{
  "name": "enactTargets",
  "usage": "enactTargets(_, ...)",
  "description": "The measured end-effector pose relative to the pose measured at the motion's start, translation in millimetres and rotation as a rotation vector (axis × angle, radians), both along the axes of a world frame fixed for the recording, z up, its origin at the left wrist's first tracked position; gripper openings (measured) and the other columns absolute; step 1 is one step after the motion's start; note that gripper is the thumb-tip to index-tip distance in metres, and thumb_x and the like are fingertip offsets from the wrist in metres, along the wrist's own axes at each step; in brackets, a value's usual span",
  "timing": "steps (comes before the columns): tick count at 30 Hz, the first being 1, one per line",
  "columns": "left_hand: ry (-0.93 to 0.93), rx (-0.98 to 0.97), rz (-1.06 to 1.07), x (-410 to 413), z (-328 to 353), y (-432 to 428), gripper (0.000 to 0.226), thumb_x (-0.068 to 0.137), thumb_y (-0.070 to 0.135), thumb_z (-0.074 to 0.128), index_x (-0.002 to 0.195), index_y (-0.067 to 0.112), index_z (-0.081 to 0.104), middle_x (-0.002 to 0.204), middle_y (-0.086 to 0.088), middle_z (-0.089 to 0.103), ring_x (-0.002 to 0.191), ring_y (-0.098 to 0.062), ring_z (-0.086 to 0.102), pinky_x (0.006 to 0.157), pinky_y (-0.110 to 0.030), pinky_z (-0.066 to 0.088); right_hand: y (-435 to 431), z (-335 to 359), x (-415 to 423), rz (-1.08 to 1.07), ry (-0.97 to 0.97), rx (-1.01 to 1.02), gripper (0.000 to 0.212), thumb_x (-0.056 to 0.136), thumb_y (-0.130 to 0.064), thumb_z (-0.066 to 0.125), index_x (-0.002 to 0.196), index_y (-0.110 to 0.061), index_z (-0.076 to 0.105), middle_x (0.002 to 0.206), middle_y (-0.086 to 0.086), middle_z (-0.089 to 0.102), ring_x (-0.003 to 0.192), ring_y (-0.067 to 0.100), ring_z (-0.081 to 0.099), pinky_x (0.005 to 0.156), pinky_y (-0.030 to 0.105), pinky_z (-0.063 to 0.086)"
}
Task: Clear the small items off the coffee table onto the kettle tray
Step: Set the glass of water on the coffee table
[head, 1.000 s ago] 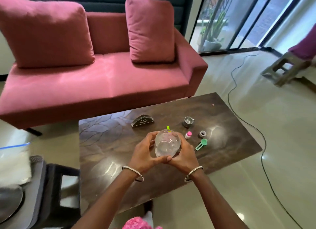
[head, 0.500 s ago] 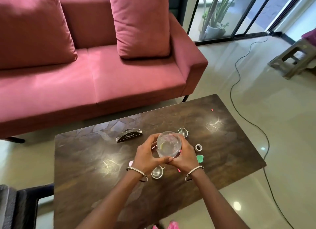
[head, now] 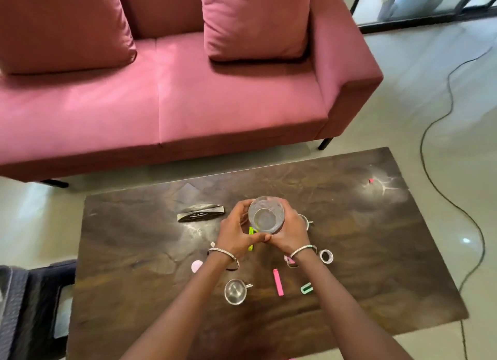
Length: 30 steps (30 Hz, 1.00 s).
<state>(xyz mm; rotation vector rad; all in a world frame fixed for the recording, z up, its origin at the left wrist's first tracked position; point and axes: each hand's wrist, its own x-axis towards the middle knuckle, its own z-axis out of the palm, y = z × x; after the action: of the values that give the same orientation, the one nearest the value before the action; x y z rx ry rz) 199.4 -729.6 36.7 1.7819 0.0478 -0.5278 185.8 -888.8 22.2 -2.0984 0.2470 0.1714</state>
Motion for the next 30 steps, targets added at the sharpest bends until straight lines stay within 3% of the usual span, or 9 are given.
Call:
enactTargets(3,0.037,0.016,0.05,20.1,-28.8,-14.6,0.083,0.053,0.002,0.092,0.126,0.013,0.052,0.119,0.008,0.064,0.107,0.005,0.062,0.09,-0.012,0.048,-10.4,-27.8,26.2,0.033,0.036,-0.016,0.079,0.051,-0.03,0.09,0.122,-0.02,0.057,0.114,-0.004,0.069,0.101,0.026,0.064,0.09,0.035,0.05)
enactTargets(6,0.081,0.047,0.106,34.0,-52.6,-24.5,0.084,0.052,-0.005,0.09,0.125,0.01,0.053,0.113,0.009,0.064,0.098,0.012,0.062,0.086,-0.01,0.048,-16.7,-54.1,44.9,0.064,0.077,-0.04,0.08,0.049,-0.042,0.08,0.122,-0.023,0.056,0.112,-0.005,0.07,0.099,0.027,0.063,0.076,0.023,0.039)
enactTargets(11,0.109,0.106,0.158,54.1,-85.8,-35.6,0.082,0.051,-0.012,0.087,0.123,0.009,0.054,0.104,0.016,0.062,0.088,0.02,0.06,0.078,-0.002,0.044,-22.9,-97.3,71.5,0.108,0.126,-0.053,0.08,0.052,-0.035,0.092,0.123,-0.025,0.055,0.111,-0.004,0.071,0.102,0.027,0.066,0.084,0.033,0.05)
enactTargets(15,0.141,0.13,0.199,70.6,-111.3,-39.9,0.08,0.054,-0.015,0.084,0.124,0.009,0.054,0.101,0.016,0.061,0.086,0.021,0.058,0.077,-0.002,0.046,-24.3,-130.0,88.0,0.105,0.147,-0.031,0.08,0.05,-0.031,0.091,0.122,-0.032,0.055,0.108,-0.01,0.072,0.1,0.021,0.069,0.084,0.031,0.053)
enactTargets(18,0.143,0.131,0.219,78.7,-127.3,-40.9,0.08,0.053,-0.015,0.083,0.122,0.014,0.054,0.103,0.018,0.061,0.089,0.02,0.058,0.078,-0.004,0.047,-23.9,-144.5,96.2,0.11,0.172,0.007,0.081,0.048,-0.037,0.084,0.123,-0.035,0.053,0.109,-0.013,0.071,0.1,0.017,0.069,0.083,0.023,0.051)
enactTargets(21,0.13,0.127,0.251,82.2,-137.5,-41.3,0.079,0.053,-0.013,0.083,0.12,0.019,0.055,0.107,0.015,0.064,0.096,0.009,0.061,0.084,-0.011,0.05,-23.4,-154.3,101.2,0.115,0.178,0.029,0.082,0.045,-0.047,0.077,0.123,-0.037,0.052,0.11,-0.015,0.069,0.099,0.011,0.067,0.079,0.0,0.039)
enactTargets(23,0.119,0.122,0.261,83.7,-141.8,-42.3,0.078,0.053,-0.012,0.083,0.12,0.018,0.056,0.109,0.01,0.065,0.1,-0.001,0.064,0.089,-0.015,0.052,-23.5,-160.3,102.8,0.122,0.176,0.027,0.081,0.047,-0.044,0.08,0.123,-0.039,0.051,0.111,-0.015,0.069,0.1,0.01,0.067,0.077,-0.007,0.034)
enactTargets(26,0.107,0.131,0.258,84.2,-146.5,-43.1,0.078,0.053,-0.011,0.084,0.122,0.014,0.055,0.113,0.003,0.065,0.103,-0.008,0.063,0.09,-0.014,0.051,-24.6,-167.3,102.8,0.137,0.179,0.015,0.081,0.049,-0.042,0.084,0.123,-0.038,0.051,0.111,-0.016,0.069,0.1,0.01,0.067,0.078,-0.004,0.037)
enactTargets(30,0.105,0.166,0.241,84.4,-150.4,-43.4,0.08,0.054,-0.008,0.087,0.125,0.01,0.055,0.118,-0.002,0.065,0.106,-0.012,0.063,0.086,-0.007,0.048,-25.3,-173.0,102.9,0.147,0.177,-0.007,0.082,0.052,-0.034,0.089,0.125,-0.035,0.051,0.113,-0.013,0.069,0.103,0.014,0.068,0.083,0.014,0.045)
